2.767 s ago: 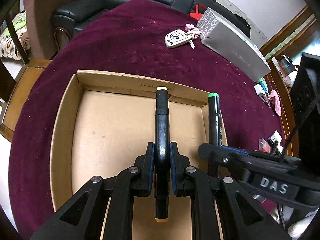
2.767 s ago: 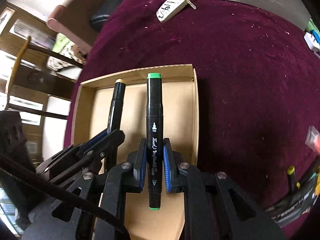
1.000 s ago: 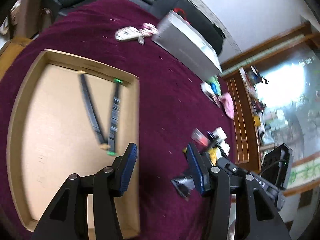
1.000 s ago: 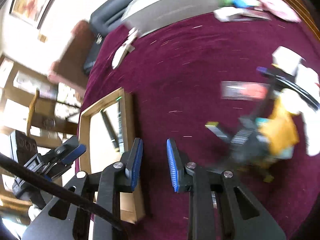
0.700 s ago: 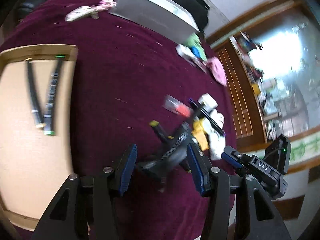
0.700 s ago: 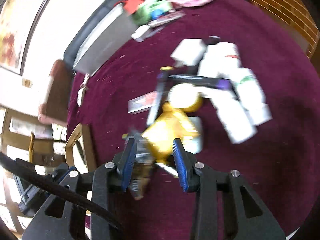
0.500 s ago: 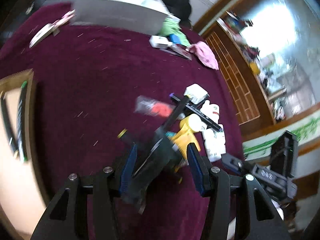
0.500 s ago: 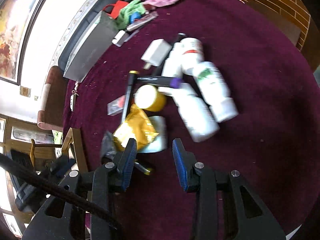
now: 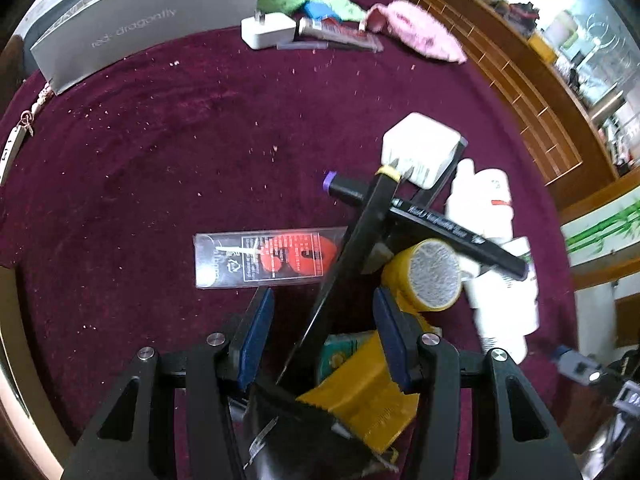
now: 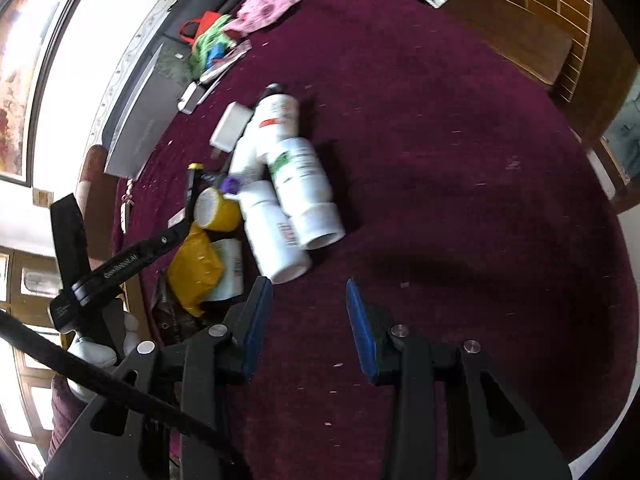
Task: Organize objects
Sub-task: 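Grasp a yellow-capped marker with left tool while right tool grasps purple-capped marker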
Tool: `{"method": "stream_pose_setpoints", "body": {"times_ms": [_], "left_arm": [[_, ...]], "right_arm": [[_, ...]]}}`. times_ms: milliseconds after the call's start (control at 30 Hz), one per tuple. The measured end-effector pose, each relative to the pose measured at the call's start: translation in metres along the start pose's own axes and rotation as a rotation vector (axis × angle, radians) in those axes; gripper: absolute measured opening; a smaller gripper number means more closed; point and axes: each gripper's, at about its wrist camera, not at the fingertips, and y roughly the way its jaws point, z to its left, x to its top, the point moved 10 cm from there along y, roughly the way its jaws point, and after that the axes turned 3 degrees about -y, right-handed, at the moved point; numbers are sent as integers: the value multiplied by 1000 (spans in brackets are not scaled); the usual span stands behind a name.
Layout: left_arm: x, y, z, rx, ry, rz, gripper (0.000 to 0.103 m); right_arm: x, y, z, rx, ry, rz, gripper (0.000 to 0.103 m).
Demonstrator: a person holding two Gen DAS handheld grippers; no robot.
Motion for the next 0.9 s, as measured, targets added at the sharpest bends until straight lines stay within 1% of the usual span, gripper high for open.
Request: {"method": "stream_pose_setpoints", "body": {"times_ms": [33,67,100,133,233,333,400,500,567,700,800,900], "left_arm": [[-1,3,0,13,-4,1,28],[-1,3,1,30,-10,-9,24],[0,2,2,31,-17,-20,15],[0,0,4,24,-35,-26,11],[3,-12,12,9,-87,-75,11],[6,-32,19,-14,-125,-119,11],[10,-54,21,-38,-142,-167,11],[13,-91,22,-95,-160,-231,11],[12,-111,21,-132,-168,-258,11],[-2,-147,24,-183,-182,-299,11],[-15,-170,29,-205,-194,-334,11],[-31,-182,39,-230,-232,-348,11]], "right_arm": [[1,-1,-3,-1,6,-1,37],[2,-1,-6,-1,10,-1,37],[3,-2,-8,0,13,0,37],[4,-1,-9,2,13,1,37],[5,0,-5,8,-6,10,37],[7,4,4,17,-32,21,39],[8,7,10,19,-54,33,39],[12,12,27,29,-100,48,39],[17,16,44,37,-148,56,39],[33,25,88,29,-297,62,39],[50,40,121,-4,-410,56,39],[61,62,139,-45,-485,76,39]]}}
